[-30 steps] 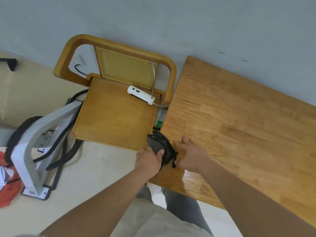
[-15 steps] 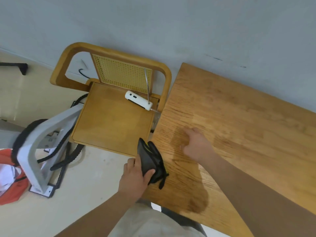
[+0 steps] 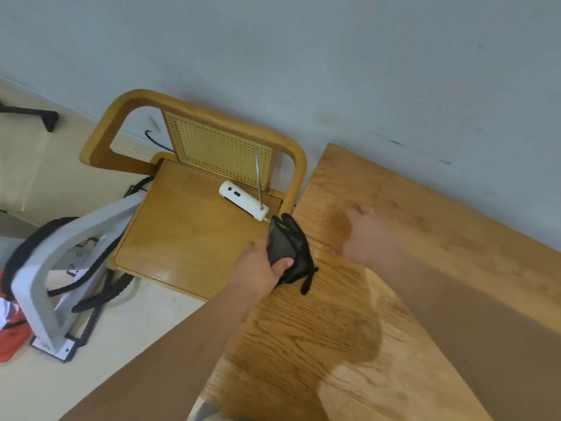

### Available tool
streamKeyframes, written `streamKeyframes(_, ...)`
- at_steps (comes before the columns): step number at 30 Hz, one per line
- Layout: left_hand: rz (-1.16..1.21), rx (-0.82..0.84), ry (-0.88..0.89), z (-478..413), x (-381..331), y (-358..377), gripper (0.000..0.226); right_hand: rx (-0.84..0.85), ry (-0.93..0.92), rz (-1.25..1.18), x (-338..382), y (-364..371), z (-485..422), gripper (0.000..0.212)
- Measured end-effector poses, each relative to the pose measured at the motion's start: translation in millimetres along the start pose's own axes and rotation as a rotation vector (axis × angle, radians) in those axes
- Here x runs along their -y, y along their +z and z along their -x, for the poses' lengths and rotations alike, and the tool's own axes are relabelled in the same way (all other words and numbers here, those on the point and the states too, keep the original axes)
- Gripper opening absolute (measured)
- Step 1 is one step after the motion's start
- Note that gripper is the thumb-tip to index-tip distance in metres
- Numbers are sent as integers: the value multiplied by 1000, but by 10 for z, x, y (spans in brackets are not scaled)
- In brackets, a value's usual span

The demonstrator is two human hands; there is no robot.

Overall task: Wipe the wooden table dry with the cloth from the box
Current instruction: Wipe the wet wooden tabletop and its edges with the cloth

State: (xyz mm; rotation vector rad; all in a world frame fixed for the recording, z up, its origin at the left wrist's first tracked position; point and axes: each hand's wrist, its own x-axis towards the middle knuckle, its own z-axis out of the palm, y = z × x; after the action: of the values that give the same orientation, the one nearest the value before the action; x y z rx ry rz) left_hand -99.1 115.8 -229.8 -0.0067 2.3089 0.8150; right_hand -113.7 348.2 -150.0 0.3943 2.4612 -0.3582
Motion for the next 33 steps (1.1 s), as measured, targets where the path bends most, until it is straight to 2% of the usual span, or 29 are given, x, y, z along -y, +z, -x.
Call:
streamKeyframes(5, -107, 22, 14, 117, 70, -5, 76, 40, 103, 100, -58, -205, -350, 135)
streamKeyframes(8, -115, 13, 25, -135, -200, -21, 73, 53, 118, 70, -79, -121, -446, 143)
streamKeyframes(14, -271, -45, 61, -1138, -1046, -150, 54, 31, 110, 19, -154, -87, -546, 142)
streamKeyframes(22, -181, 7, 106, -2083, -1644, -261, 61, 105, 110, 3, -223, -87, -635, 140)
streamKeyframes(28, -224, -27, 93, -1893, -1550, -200, 74, 124, 117, -1, -200, -87, -627, 140)
streamKeyframes(33, -240, -19, 101, -1482, -1236, -161, 72, 99, 123, -13, -203, -95, -628, 140)
